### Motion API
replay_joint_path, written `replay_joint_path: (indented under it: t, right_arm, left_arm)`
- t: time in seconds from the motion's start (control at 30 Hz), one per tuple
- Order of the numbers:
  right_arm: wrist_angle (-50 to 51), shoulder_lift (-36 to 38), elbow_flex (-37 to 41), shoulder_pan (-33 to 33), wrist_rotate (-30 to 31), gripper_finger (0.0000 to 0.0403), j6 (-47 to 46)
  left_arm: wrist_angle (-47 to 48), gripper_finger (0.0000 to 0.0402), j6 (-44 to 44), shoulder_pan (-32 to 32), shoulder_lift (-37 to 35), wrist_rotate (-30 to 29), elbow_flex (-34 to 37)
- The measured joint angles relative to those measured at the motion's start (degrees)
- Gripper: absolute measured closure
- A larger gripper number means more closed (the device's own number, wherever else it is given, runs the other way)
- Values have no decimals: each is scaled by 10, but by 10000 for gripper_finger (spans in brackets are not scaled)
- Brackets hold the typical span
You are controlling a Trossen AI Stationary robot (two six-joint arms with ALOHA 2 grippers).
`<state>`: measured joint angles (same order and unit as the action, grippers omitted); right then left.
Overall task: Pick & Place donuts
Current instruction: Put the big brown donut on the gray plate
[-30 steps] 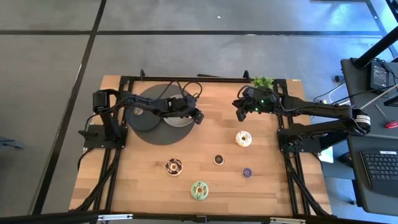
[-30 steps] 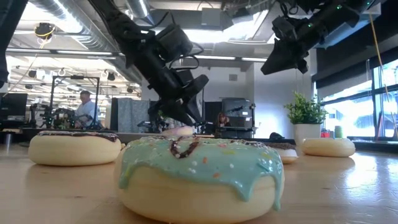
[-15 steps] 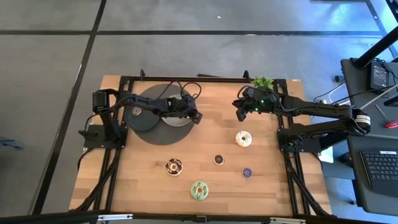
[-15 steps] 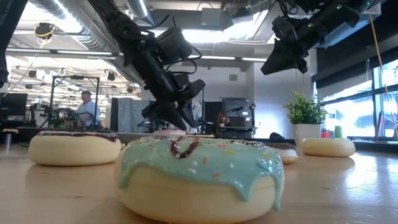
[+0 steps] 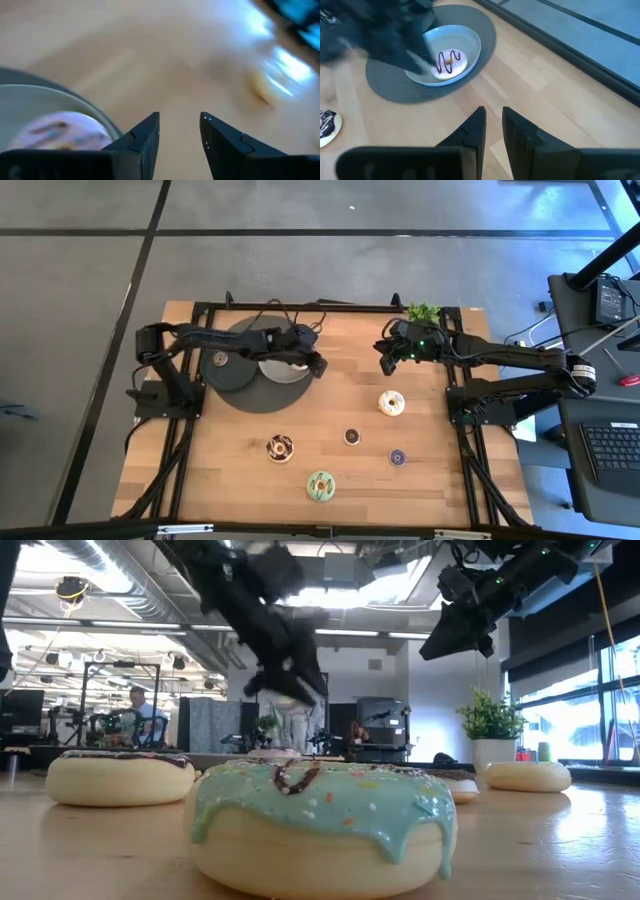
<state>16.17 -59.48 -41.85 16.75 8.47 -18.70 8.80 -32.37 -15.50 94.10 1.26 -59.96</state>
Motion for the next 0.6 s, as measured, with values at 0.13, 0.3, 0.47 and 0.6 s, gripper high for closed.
replay_joint_path:
  t: [0.13,0.3,0.47,0.6]
  right_arm:
    - [0,0,0,0,0,336,40]
    - [-1,0,0,0,0,336,58]
    - [-1,0,0,0,0,336,61]
    - [-2,0,0,0,0,336,72]
  left_arm:
    - [119,269,103,21,-83,122,-1]
    - [267,266,166,98,-144,118,-1]
    - [280,265,185,205,-142,40,13]
    - [257,268,181,272,-122,-16,34]
